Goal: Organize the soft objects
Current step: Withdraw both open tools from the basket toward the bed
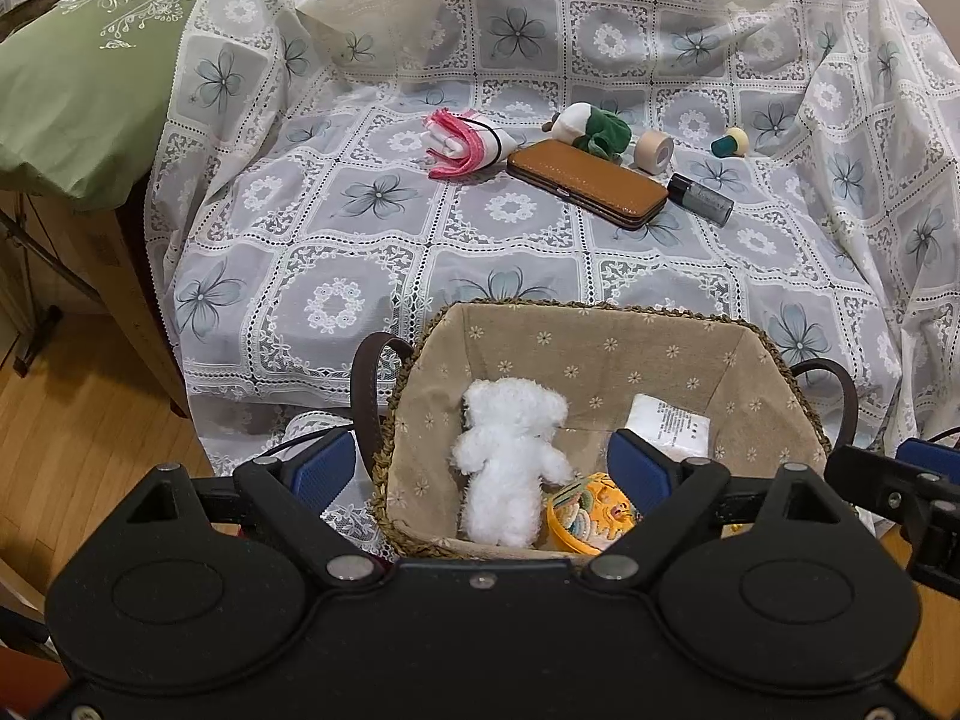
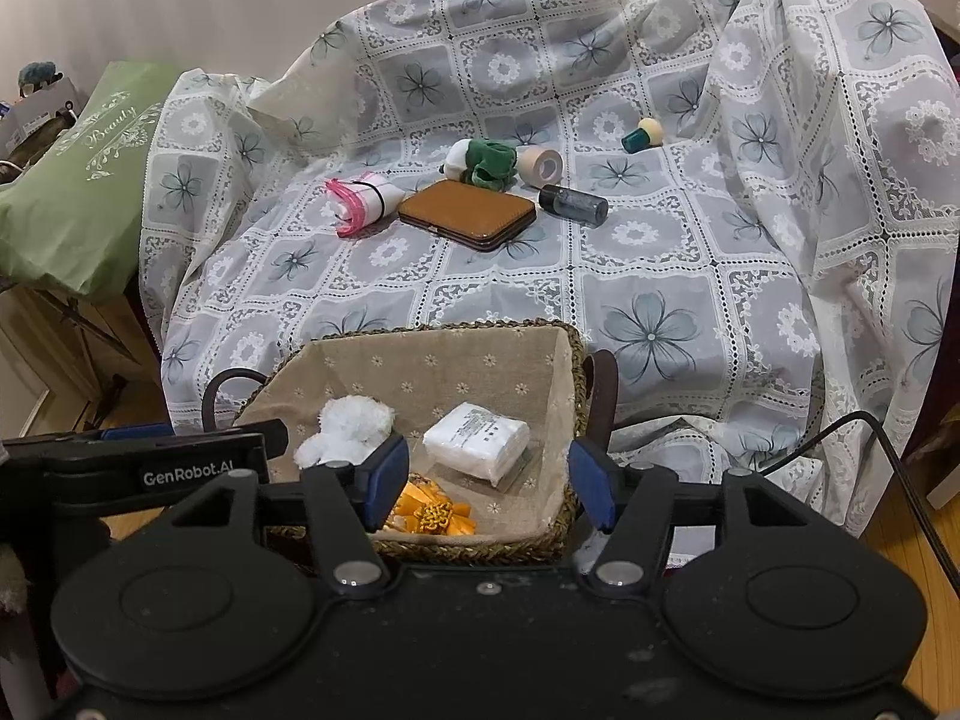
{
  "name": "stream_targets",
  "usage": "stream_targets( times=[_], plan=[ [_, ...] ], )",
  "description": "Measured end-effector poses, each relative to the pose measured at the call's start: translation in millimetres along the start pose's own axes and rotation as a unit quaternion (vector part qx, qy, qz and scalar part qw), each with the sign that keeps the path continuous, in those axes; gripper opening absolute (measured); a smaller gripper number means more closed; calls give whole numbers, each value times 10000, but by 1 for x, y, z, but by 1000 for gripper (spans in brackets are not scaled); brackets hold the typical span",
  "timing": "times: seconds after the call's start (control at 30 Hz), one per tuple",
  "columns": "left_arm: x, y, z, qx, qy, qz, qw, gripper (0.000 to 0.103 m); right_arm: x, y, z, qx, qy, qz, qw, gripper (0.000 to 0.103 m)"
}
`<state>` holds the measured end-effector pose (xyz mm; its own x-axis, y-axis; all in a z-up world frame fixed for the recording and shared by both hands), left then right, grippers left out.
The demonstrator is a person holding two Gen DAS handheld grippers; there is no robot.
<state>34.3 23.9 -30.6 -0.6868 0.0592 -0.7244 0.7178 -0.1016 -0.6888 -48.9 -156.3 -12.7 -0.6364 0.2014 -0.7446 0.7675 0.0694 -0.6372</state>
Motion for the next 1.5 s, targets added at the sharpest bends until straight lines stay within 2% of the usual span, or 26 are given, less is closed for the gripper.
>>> stream_targets(
  times=[1.2, 1.5],
  plan=[
    [0, 2, 0, -34, 145, 3, 9999, 88, 1, 2, 5, 48, 11, -21, 10000, 63],
    [-7, 1, 3, -68, 312, 188, 9993, 89, -14, -2, 4, 131, 5, 302, 9995, 69]
  ],
)
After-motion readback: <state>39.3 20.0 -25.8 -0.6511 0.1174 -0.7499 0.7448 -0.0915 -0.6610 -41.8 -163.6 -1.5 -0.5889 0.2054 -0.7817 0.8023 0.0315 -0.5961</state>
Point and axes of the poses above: each gripper's, at about its wrist camera, not at the fingertips, and y roughly the way its jaws point, z to its right, x to its underside, the point moved 3 cm from there along y, roughly the way its jaws point, and after that the axes turned 6 degrees about z, right-handed, at the moved point
